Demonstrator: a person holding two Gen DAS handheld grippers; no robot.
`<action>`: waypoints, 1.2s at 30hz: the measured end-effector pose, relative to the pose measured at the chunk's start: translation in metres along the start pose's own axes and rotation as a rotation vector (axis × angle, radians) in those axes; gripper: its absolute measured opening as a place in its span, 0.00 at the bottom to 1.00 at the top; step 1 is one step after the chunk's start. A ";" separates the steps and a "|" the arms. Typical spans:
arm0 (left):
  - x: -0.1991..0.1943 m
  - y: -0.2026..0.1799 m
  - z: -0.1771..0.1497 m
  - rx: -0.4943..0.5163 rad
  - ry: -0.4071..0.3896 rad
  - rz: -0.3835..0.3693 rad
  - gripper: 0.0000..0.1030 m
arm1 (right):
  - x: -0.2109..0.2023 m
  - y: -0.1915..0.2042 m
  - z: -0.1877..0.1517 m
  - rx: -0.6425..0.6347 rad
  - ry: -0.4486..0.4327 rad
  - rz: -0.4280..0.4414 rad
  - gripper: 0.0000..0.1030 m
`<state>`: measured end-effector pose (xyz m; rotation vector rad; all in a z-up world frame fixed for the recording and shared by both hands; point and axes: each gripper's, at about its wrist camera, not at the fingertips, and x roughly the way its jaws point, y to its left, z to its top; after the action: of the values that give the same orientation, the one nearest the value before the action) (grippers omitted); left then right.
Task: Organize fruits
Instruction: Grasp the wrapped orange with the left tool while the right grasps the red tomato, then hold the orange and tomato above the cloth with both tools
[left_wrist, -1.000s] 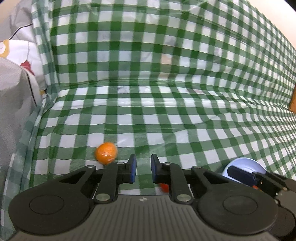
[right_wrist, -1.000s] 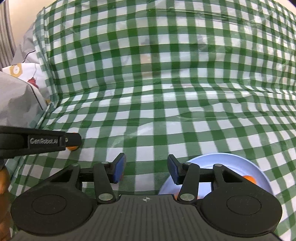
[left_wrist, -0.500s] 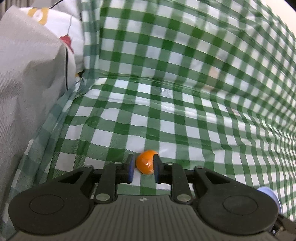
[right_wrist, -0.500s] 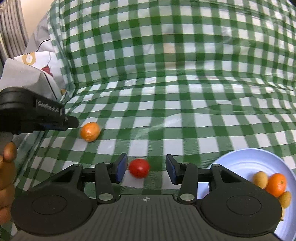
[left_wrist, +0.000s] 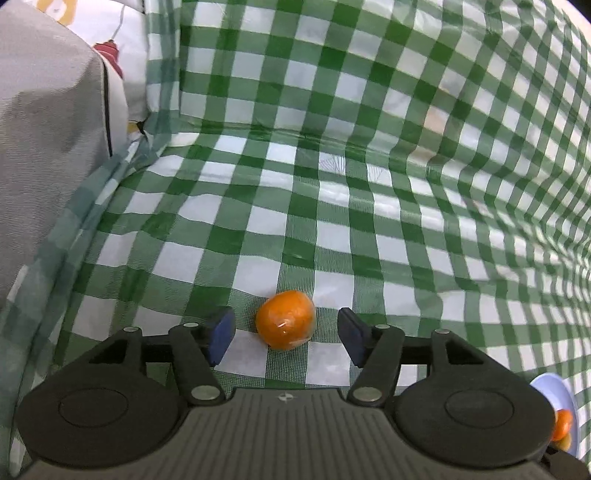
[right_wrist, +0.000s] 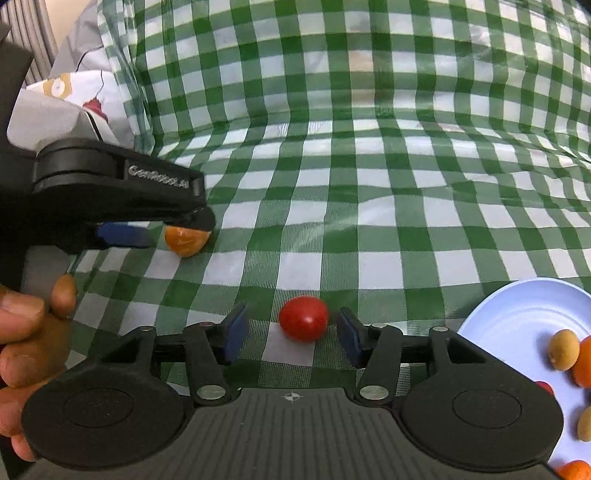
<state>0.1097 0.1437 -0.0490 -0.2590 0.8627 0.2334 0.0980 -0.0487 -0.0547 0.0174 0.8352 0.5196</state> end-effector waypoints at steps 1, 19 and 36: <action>0.002 -0.002 -0.001 0.011 0.004 0.003 0.64 | 0.001 0.001 0.000 -0.002 0.005 -0.003 0.54; -0.003 -0.004 -0.001 0.082 0.029 0.026 0.37 | -0.005 0.016 0.009 -0.044 -0.005 -0.033 0.31; 0.004 -0.006 -0.008 0.142 0.078 0.036 0.40 | -0.001 0.015 0.005 -0.074 0.066 -0.039 0.31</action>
<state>0.1080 0.1359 -0.0560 -0.1211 0.9574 0.1953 0.0945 -0.0346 -0.0475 -0.0840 0.8781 0.5165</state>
